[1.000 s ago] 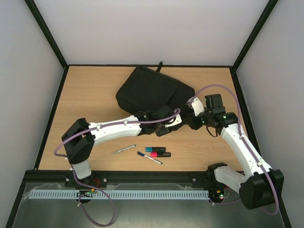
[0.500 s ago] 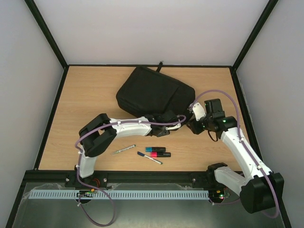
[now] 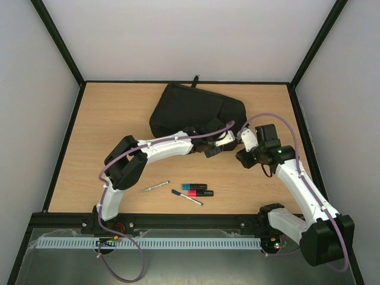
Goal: Pack the student bag
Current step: Zip the student bag at the center of the board.
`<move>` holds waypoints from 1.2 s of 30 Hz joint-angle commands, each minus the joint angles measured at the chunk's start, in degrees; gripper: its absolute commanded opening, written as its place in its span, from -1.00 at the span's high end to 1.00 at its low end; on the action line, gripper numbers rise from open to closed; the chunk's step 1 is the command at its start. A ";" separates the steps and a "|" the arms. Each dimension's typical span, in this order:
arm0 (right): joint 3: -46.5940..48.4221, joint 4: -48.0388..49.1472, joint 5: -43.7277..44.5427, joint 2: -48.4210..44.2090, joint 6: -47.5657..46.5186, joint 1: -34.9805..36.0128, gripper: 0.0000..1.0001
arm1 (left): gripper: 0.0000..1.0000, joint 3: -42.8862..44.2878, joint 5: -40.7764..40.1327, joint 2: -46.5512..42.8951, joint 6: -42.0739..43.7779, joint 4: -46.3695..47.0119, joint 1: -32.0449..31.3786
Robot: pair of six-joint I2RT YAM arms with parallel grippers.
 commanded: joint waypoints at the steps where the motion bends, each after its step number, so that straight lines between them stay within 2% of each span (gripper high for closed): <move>1: -1.76 -2.02 0.21 0.85 -2.07 -0.12 -0.01 | 0.95 4.84 14.09 -0.67 -9.90 1.73 1.95; 5: -1.70 -0.21 -3.47 3.05 -3.72 -0.18 -0.01 | 0.95 4.68 21.51 -1.23 -18.17 4.00 3.39; 14: 3.03 5.04 -8.90 12.91 -0.92 -0.04 0.06 | 0.95 3.65 31.21 -0.97 -30.79 7.94 6.62; 24: 5.91 14.19 -8.58 18.35 3.55 1.75 0.04 | 0.95 2.31 32.83 -3.03 -31.97 8.79 8.22; 36: 6.42 22.69 3.30 24.71 7.62 7.33 0.23 | 0.95 1.65 36.02 -4.71 -32.54 9.97 8.49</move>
